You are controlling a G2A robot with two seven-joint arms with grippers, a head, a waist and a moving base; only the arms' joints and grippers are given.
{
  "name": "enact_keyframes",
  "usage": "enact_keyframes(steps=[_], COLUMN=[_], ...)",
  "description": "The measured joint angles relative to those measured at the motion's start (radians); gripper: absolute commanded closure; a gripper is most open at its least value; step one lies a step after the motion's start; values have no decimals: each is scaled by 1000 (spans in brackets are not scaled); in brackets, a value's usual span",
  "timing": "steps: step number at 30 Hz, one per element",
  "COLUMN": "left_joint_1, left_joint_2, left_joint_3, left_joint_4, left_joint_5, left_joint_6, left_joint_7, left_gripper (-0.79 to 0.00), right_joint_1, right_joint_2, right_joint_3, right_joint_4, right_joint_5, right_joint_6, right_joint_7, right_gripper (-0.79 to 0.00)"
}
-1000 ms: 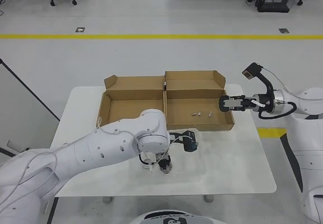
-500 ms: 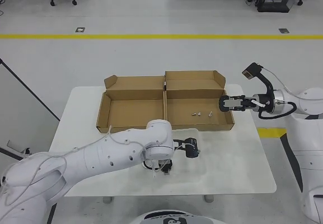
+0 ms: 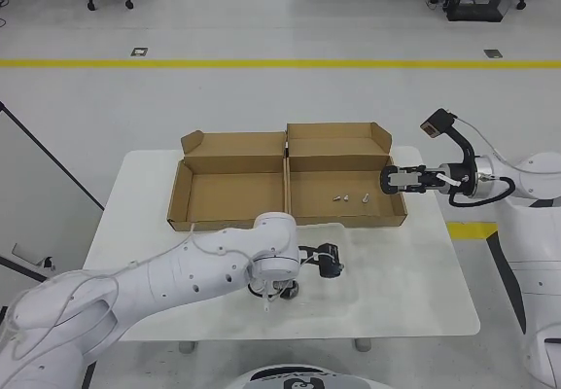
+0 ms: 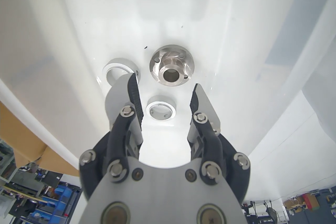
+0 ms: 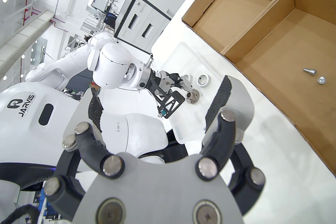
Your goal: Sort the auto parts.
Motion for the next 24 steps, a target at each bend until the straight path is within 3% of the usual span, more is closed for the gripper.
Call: enact_keyframes(steps=[4,8,24], left_joint_1=[10,17,36], left_joint_2=[-5,-12,-30], left_joint_3=[3,5,2], left_joint_4=[14,31,57], left_joint_5=[7,10,15], left_joint_6=[-9,-17,-41], left_joint_7=[8,14,10], left_gripper=[-431,-394,-372], right_joint_1=[0,0,0], right_joint_2=[0,0,0], right_joint_3=[0,0,0], right_joint_4=[0,0,0], right_joint_5=[0,0,0], right_joint_6=[0,0,0], right_joint_7=[0,0,0], right_gripper=[-785,-785,-785])
